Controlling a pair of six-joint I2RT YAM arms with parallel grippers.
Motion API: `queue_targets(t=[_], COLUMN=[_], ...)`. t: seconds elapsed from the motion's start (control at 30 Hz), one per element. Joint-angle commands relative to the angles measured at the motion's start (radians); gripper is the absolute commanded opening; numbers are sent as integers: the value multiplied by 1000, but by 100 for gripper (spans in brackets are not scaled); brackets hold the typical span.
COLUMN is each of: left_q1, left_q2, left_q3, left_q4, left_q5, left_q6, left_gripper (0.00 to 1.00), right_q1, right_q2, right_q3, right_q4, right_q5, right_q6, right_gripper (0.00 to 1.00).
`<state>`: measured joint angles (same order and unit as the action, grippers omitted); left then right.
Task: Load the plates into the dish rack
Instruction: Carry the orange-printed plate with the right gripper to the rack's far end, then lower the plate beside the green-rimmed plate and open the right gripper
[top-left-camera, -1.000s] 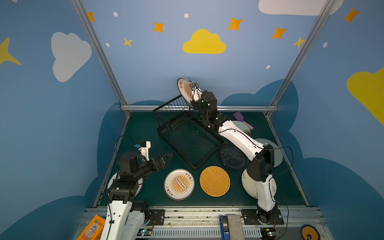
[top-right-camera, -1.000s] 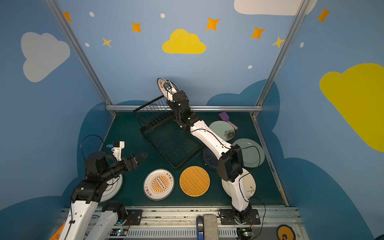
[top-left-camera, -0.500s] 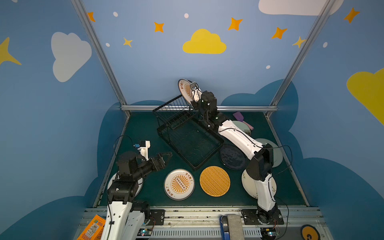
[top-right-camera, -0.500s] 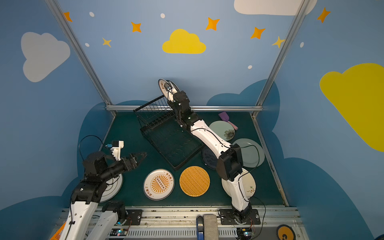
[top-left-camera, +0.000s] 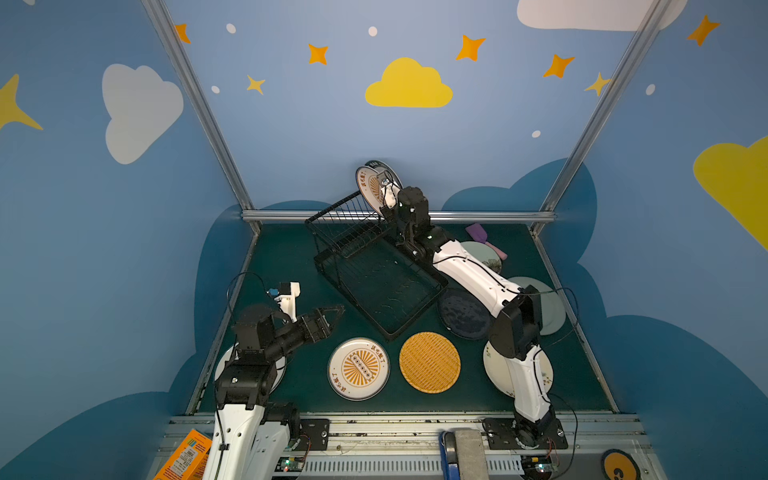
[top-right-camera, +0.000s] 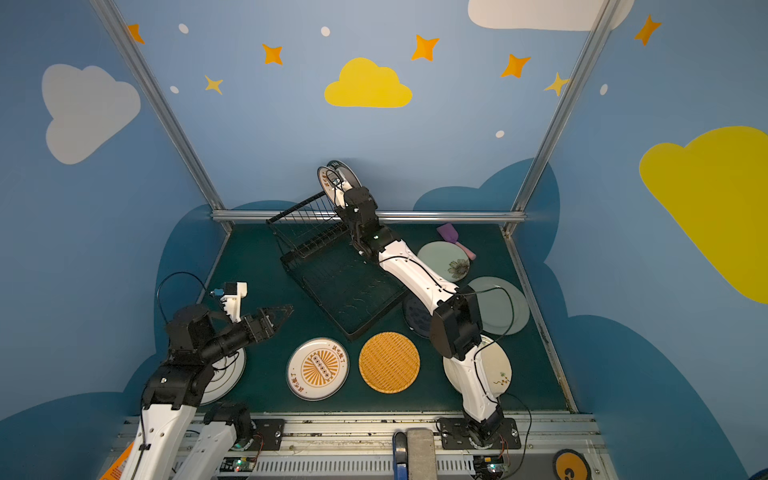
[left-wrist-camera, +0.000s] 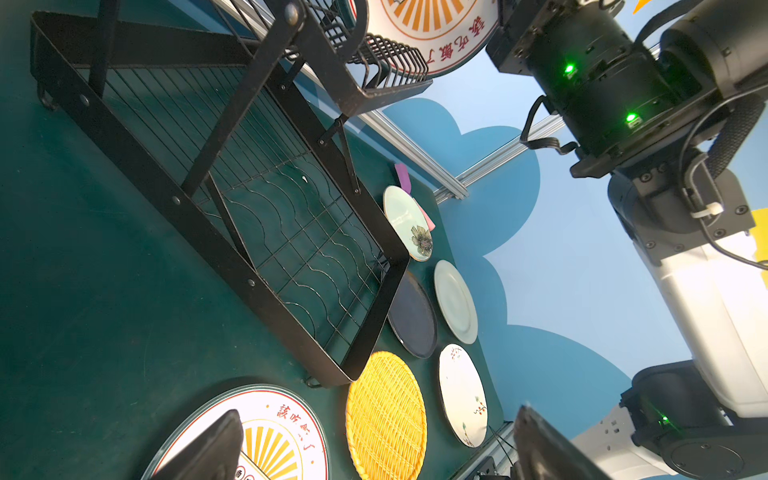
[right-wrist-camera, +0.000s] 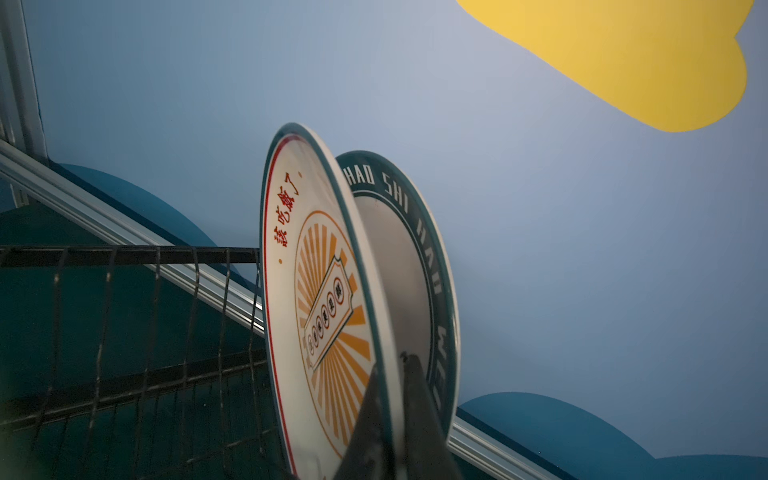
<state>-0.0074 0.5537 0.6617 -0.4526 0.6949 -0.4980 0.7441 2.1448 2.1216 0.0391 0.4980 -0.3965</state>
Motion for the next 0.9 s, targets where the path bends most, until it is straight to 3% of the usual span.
queue_targets(t=[0.0,0.33,0.87], left_q1=[4,6,12], left_q2=[-7,-10,-15], left_q3=[-4,-3,-5], left_q4=[20,21,25], left_q5=[12,14,20], left_q6=[2,1,-3], left_gripper=[100,100,100], right_q1=[-3,5,9], right_q2=[17,27,94], right_q3=[67,71,198], right_q4=[40,45,-139], right_q5=[23,71,-6], right_q6=[22,30,51], right_gripper=[0,0,0])
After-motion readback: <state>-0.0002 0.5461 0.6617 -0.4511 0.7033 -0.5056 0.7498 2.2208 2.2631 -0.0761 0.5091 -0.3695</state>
